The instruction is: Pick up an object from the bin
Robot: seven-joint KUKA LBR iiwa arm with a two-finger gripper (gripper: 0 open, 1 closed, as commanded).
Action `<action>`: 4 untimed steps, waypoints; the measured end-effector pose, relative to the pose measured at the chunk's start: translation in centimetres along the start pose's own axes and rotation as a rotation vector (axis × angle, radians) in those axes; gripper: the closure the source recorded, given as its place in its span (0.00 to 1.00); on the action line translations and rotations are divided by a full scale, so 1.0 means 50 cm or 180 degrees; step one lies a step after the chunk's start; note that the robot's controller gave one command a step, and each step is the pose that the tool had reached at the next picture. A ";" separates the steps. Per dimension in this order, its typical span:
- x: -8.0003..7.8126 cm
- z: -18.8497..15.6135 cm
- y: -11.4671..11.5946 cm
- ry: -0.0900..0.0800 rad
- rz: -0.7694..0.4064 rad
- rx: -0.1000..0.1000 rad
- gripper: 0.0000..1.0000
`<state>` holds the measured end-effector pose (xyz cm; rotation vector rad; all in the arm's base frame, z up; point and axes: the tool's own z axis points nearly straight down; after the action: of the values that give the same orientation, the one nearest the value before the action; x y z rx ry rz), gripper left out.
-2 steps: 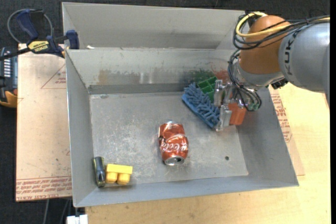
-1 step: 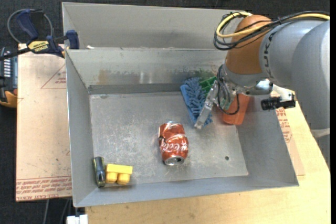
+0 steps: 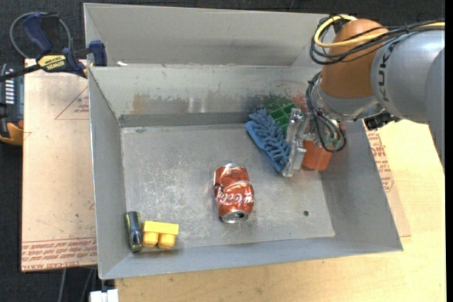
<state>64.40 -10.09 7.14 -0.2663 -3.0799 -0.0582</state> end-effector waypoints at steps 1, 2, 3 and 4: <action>0.013 -0.002 0.060 0.0045 0.1337 0.0091 0.00; 0.062 -0.007 0.039 -0.0015 0.1811 -0.0002 1.00; 0.063 -0.006 0.040 -0.0013 0.1808 -0.0001 1.00; 0.069 -0.030 0.041 0.0010 0.1805 0.0011 1.00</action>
Offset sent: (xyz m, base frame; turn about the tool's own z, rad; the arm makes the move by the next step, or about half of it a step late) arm -0.0309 0.0246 -0.0014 0.5713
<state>61.43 -7.53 8.91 -1.1128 -2.8719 -0.0297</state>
